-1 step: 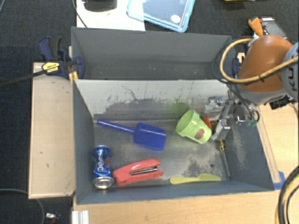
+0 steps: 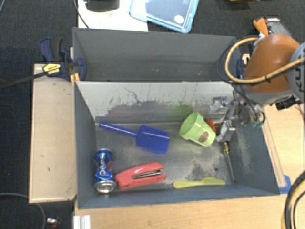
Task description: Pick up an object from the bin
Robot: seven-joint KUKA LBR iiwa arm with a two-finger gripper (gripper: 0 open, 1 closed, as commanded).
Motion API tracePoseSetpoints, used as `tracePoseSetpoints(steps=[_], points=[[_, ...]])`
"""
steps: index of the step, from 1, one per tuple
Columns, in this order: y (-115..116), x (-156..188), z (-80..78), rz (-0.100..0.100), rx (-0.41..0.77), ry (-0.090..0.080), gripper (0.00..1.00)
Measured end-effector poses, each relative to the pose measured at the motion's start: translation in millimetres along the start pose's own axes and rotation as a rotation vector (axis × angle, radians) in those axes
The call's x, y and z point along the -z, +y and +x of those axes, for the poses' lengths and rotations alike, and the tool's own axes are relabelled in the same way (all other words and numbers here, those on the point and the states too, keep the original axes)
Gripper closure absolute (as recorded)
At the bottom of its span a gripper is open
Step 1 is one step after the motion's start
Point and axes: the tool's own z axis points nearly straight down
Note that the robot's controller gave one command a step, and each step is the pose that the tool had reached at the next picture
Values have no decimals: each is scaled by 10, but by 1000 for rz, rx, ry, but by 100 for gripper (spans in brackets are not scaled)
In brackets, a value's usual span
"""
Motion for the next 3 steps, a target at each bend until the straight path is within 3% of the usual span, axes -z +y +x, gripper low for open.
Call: tracePoseSetpoints(steps=[1,2,3], points=[[411,-536,-40,-3,55,5,0],[705,-373,-65,2,30,-12,0],[1382,-677,12,0,-93,0,0]])
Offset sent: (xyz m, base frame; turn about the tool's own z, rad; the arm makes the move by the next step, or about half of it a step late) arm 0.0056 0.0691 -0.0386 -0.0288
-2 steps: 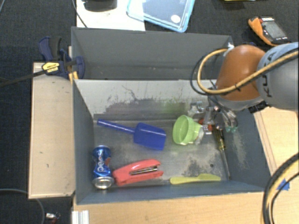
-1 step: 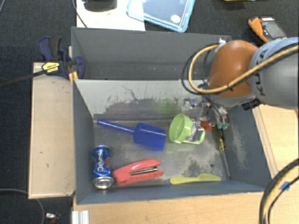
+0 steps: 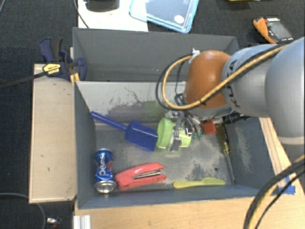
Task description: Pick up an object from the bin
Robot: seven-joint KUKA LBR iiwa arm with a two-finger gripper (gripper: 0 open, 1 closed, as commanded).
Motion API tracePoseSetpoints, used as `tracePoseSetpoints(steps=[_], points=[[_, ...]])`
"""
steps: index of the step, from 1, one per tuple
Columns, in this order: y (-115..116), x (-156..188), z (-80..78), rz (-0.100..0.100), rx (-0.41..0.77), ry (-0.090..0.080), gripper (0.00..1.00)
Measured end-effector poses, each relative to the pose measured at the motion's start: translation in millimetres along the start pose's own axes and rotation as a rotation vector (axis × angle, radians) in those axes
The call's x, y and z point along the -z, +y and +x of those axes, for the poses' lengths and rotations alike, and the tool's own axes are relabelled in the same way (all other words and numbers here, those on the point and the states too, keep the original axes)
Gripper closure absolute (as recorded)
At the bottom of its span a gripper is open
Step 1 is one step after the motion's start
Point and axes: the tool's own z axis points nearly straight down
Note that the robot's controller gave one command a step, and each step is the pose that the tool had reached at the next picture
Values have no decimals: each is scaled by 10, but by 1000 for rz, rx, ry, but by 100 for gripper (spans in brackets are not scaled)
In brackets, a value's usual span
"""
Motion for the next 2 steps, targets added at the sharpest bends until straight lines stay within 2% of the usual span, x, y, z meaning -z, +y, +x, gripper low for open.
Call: tracePoseSetpoints(steps=[1,2], points=[[322,-282,21,1,116,-27,0],[611,-293,27,-3,-151,-16,100]])
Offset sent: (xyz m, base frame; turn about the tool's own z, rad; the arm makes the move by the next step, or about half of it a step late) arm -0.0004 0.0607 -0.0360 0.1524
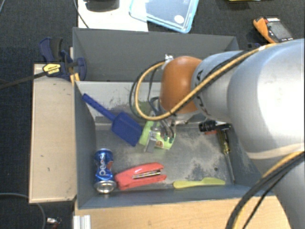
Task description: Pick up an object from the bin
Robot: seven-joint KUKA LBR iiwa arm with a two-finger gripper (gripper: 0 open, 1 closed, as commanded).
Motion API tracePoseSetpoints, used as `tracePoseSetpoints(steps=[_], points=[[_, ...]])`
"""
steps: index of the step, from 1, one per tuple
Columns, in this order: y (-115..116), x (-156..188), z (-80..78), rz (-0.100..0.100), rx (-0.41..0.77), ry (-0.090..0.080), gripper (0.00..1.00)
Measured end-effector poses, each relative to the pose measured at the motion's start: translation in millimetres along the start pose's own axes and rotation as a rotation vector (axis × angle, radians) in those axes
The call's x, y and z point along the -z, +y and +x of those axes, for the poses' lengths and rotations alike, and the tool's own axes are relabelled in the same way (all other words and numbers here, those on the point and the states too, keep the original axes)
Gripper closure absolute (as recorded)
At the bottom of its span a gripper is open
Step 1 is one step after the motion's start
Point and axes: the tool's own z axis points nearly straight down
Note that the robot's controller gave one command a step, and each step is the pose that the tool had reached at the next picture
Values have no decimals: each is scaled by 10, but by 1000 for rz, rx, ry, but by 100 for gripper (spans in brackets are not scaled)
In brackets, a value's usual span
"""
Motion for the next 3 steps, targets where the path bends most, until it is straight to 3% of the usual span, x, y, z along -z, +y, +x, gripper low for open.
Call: tracePoseSetpoints(steps=[1,2,3], points=[[0,1,0,0,1,0,100],[-15,269,26,4,3,9,100],[-5,784,-5,2,4,4,100]])
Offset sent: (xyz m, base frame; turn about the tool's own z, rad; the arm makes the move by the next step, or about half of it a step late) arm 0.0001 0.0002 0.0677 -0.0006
